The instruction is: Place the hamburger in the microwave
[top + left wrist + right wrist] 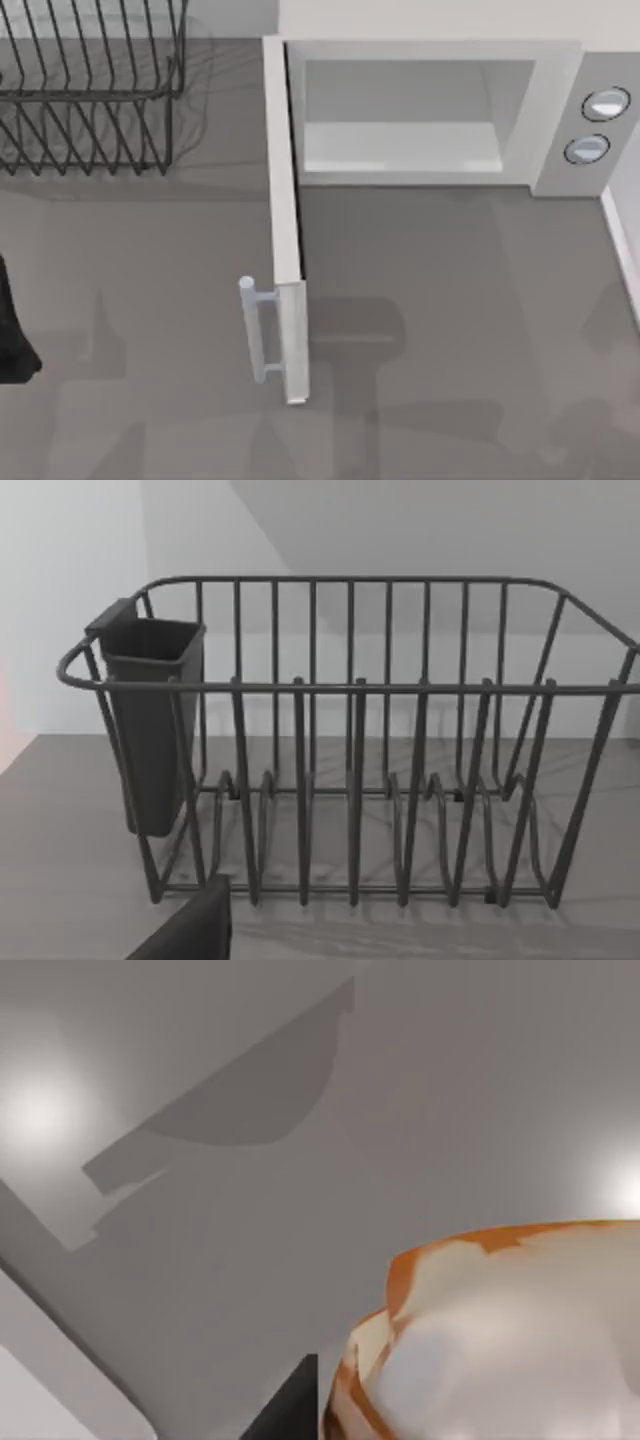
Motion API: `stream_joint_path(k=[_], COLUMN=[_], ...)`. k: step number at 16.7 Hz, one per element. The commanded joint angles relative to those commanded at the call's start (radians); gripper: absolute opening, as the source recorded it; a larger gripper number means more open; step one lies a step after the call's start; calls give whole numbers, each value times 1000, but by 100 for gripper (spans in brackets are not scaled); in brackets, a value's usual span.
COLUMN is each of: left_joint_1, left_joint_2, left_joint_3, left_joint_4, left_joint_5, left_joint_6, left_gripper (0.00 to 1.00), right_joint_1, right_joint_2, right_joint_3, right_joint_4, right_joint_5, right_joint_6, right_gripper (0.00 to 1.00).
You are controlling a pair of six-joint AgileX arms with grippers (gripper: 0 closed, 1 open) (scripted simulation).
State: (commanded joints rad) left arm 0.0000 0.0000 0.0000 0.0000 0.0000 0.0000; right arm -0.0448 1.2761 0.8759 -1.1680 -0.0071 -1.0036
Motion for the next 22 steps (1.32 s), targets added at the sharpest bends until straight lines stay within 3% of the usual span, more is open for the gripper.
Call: stream_joint_path(k=[6,10,14,22], left_joint_1=[0,0,0,0], left_joint_2=[0,0,0,0], left_joint_3=[0,0,0,0], left_joint_4=[0,0,0,0], left_joint_5=[0,0,0,0], left_joint_6=[0,0,0,0], left_gripper=[100,100,100,100], right_joint_1=[11,121,294,560], right_joint_2=[9,119,336,823], right_joint_3=[8,89,192,318], right_joint_4=[10,160,475,1346], right_joint_5=[3,46,127,366], right_joint_6=[12,127,341,898], right_gripper=[0,0,0,0])
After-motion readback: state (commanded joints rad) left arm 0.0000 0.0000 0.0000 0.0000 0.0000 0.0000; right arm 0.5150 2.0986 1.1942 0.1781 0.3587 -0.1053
